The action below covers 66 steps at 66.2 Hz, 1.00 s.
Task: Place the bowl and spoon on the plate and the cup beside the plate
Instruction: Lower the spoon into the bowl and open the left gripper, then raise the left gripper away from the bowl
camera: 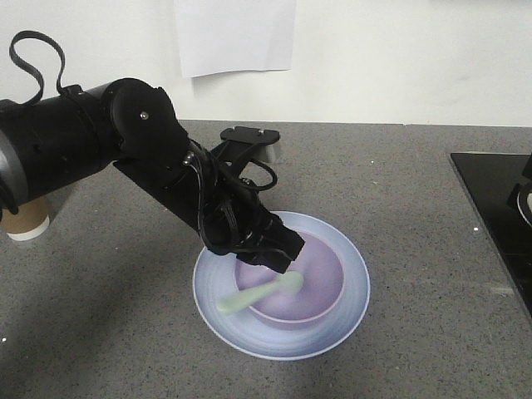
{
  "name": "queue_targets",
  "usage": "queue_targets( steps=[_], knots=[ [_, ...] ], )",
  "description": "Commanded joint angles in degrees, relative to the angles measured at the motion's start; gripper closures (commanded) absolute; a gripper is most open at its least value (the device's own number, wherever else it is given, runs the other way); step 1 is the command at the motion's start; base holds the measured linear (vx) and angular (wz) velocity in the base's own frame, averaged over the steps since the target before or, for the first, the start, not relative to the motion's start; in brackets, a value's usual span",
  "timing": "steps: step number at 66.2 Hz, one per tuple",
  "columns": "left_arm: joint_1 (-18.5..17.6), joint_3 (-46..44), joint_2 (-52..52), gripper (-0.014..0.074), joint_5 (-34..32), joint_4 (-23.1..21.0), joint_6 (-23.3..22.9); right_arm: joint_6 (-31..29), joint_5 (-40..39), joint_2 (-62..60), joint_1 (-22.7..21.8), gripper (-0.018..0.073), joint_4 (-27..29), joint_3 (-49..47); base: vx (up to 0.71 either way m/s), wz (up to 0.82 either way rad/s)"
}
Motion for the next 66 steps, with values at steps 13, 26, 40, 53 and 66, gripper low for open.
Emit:
queue_targets(
  steps=[13,26,40,53,66],
  knots=[
    [-0.4,-1.5,-3.9,0.0188,-1.3,-4.4,-0.3,0.3,0.0,1.0,-0.3,0.0565,-0.2,-0.7,0.00,0.00],
    [-0.2,-1.5,-8.1,0.0188,-1.3,-3.7,-0.2,0.3,0.0,1.2,-0.3,0.0565,0.4,-0.7,0.00,0.00],
    [-0.2,-1.5,-17.5,0.0190,-0.3,8.8,-2.8,0.3,0.0,1.3,-0.3,0.0565,0.8,-0.7,0.00,0.00],
    [-0.2,-1.5,-28.4,0.0190,0.0,32.8,-12.9,0.3,0.0,1.3,-0.3,0.0565,1.1,-0.7,0.00,0.00],
    [-0.2,-1.5,-34.7,0.0190,4.6,58.0,-23.2,0.3,0.0,1.3,-0.3,0.0565,1.4,-0.7,0.00,0.00]
  ],
)
